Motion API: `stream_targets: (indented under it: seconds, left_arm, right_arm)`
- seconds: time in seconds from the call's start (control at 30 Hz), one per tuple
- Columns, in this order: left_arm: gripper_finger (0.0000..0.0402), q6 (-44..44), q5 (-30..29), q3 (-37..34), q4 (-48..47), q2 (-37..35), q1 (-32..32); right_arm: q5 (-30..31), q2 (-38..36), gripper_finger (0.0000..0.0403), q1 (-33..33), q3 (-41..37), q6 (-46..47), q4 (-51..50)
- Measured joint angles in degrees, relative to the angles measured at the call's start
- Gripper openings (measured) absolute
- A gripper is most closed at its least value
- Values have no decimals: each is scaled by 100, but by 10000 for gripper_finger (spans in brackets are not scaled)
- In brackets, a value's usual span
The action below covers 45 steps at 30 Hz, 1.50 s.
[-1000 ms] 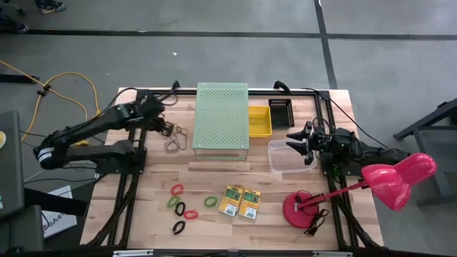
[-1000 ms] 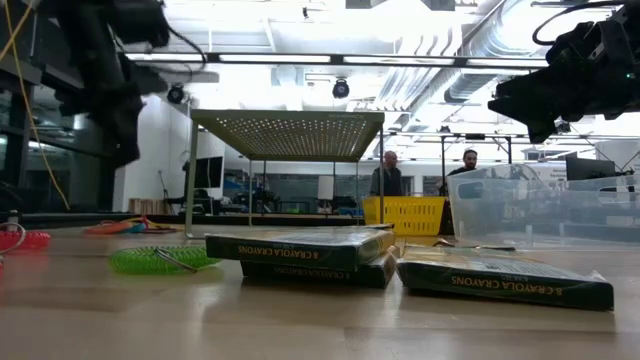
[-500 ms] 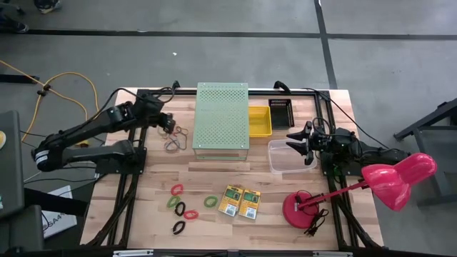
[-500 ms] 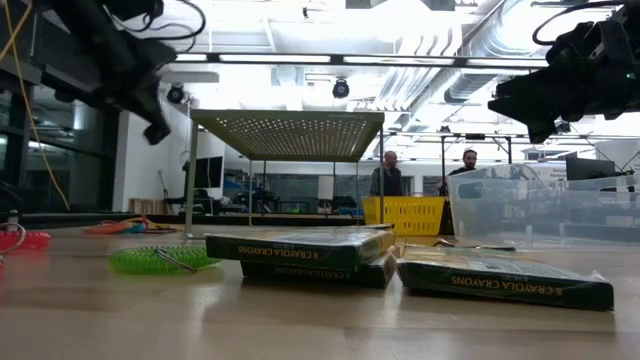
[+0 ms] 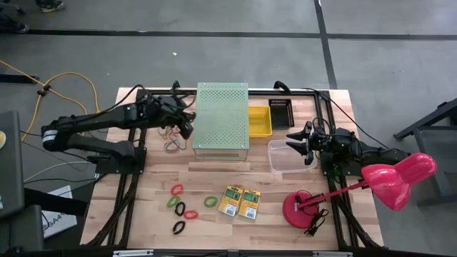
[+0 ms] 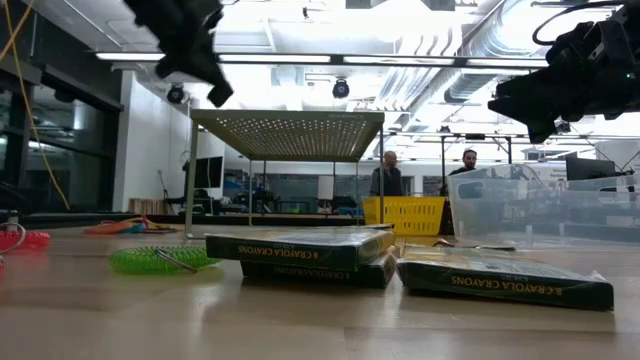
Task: Pick & Place Office Desk Supplies
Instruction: Put the black rubber band into the black bin
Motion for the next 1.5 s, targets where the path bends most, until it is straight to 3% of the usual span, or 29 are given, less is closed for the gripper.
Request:
stream_targets:
  seconds: [0.37, 0.67, 0.9, 1.23, 1.5]
  left_arm:
    - [0, 878, -115, 1086, 648, 1614, -337]
    - [0, 1443, -106, 1737, 1373, 2497, -530]
    - [0, 1791, 28, 1789, 1754, 2647, -740]
    - [0, 2395, 1014, 1789, 2223, 2642, -1018]
    - [0, 2708, 1144, 1789, 2523, 2640, -1064]
  right_arm:
    - [0, 0, 155, 2, 0, 2, 2]
    - [2, 2, 155, 0, 2, -1, 4]
    - [2, 0, 155, 1, 0, 0, 4]
    - [2, 0, 155, 2, 1, 2, 7]
    - [2, 2, 155, 0, 2, 0, 11]
